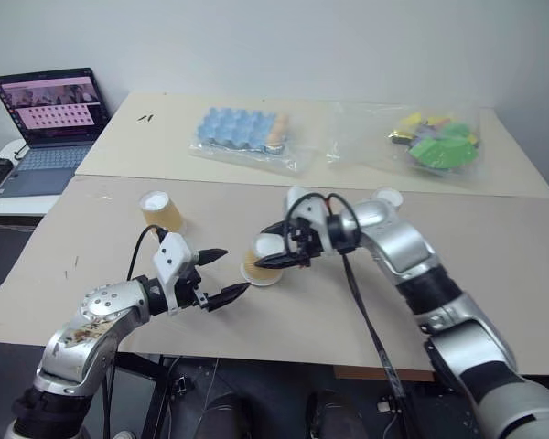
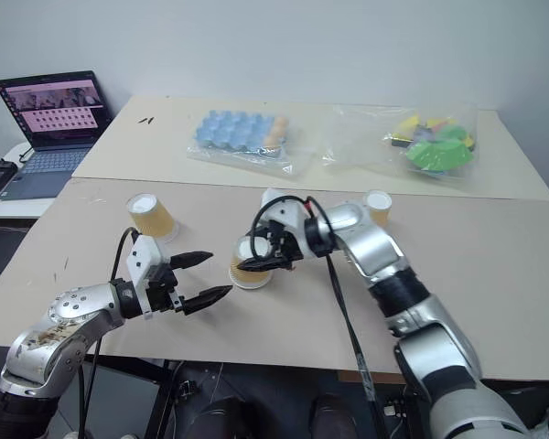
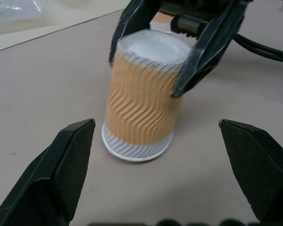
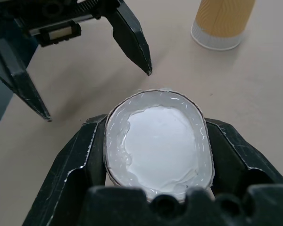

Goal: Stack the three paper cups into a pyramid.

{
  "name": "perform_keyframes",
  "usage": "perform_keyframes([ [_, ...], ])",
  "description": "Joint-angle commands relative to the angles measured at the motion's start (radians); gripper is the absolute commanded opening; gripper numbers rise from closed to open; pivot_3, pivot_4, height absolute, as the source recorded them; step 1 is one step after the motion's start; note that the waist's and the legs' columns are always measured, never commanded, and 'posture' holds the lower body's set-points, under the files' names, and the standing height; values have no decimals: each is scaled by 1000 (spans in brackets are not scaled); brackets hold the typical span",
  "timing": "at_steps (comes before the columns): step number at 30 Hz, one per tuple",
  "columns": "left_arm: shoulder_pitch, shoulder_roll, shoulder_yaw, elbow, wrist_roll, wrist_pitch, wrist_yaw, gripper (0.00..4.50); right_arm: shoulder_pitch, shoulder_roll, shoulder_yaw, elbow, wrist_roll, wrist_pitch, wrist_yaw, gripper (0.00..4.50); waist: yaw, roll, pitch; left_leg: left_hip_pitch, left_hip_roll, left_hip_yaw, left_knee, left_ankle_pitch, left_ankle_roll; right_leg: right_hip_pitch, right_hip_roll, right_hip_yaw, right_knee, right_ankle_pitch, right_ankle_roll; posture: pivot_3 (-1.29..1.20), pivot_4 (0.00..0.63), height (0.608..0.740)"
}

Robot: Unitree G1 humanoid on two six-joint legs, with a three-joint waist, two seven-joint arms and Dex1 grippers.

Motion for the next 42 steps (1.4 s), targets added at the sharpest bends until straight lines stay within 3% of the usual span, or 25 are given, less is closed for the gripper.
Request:
perform_keyframes([
  [1, 12, 0, 26, -52, -2, 3, 13, 4500, -66, 31, -4, 133, -54, -114, 32, 2598, -2, 0, 0, 0, 0, 0, 0, 0, 0, 0, 0, 0, 0, 0, 0, 0, 150, 733],
  [6, 23, -5, 26, -63, -3, 8, 23, 4500, -101, 68, -23, 235, -84, -167, 39, 2598, -7, 0, 0, 1, 1, -1, 0, 0, 0, 1, 0, -1, 0, 0, 0, 0, 150, 733],
  [7, 22, -6, 26, -62, -3, 8, 24, 4500, -102, 70, -30, 234, -80, -163, 44, 3579, -7, 0, 0, 1, 1, -1, 0, 0, 0, 1, 0, 0, 0, 0, 0, 0, 150, 733],
  [10, 21, -7, 22, -60, -3, 6, 25, 4500, -92, 66, -54, 202, -81, -170, 28, 4365, -6, 0, 0, 1, 1, -1, 1, 0, -1, 1, 0, 0, 1, 0, 0, 0, 150, 733],
  [13, 19, -8, 18, -56, 0, 4, 23, 4500, -22, -18, -150, -15, 2, -53, 37, 4449, -1, 0, 0, 0, 1, -2, 1, 0, -1, 0, 0, -1, 1, 0, 0, 0, 150, 733],
  [18, 23, -5, 23, -52, 2, -1, 19, 4500, 177, -234, -412, -442, 246, 288, 2, 4449, 16, 0, 0, -6, 0, -5, 1, -1, 1, -1, -1, -4, 1, 1, 0, 0, 150, 733],
  [21, 20, -3, 26, -48, 2, 1, 20, 4500, 377, -356, -590, -615, 362, 449, -45, 4449, 22, 0, 0, -5, 0, -5, 1, -1, 1, 0, -1, -5, -1, 1, 0, 0, 150, 733],
  [23, 18, -2, 28, -45, 2, 1, 18, 4500, 459, -391, -637, -659, 369, 488, -101, 4449, 20, -1, 0, -4, 0, -6, 1, -1, 1, 1, -1, -4, -3, 0, 0, 0, 150, 733],
  [26, 13, -1, 24, -38, 6, 2, 14, 4500, 556, -432, -609, -631, 253, 492, -236, 4449, 4, -1, 0, 1, 0, -4, 1, -1, 1, 3, -2, 0, -1, 1, 0, 0, 150, 733],
  [31, -4, -2, 15, -27, 10, 1, 5, 4500, 528, -385, -528, -455, 58, 457, -509, 4449, -6, -1, 0, 2, 1, -3, 2, 0, -1, 2, -1, 1, 2, 2, -2, 0, 150, 733],
  [42, -24, -5, 21, -13, 23, 2, 1, 4500, 251, -227, -515, -152, -19, 283, -688, 4449, -2, 0, 0, -1, 1, -2, 1, 1, -1, 0, 0, 1, -1, 2, -1, 0, 150, 733],
])
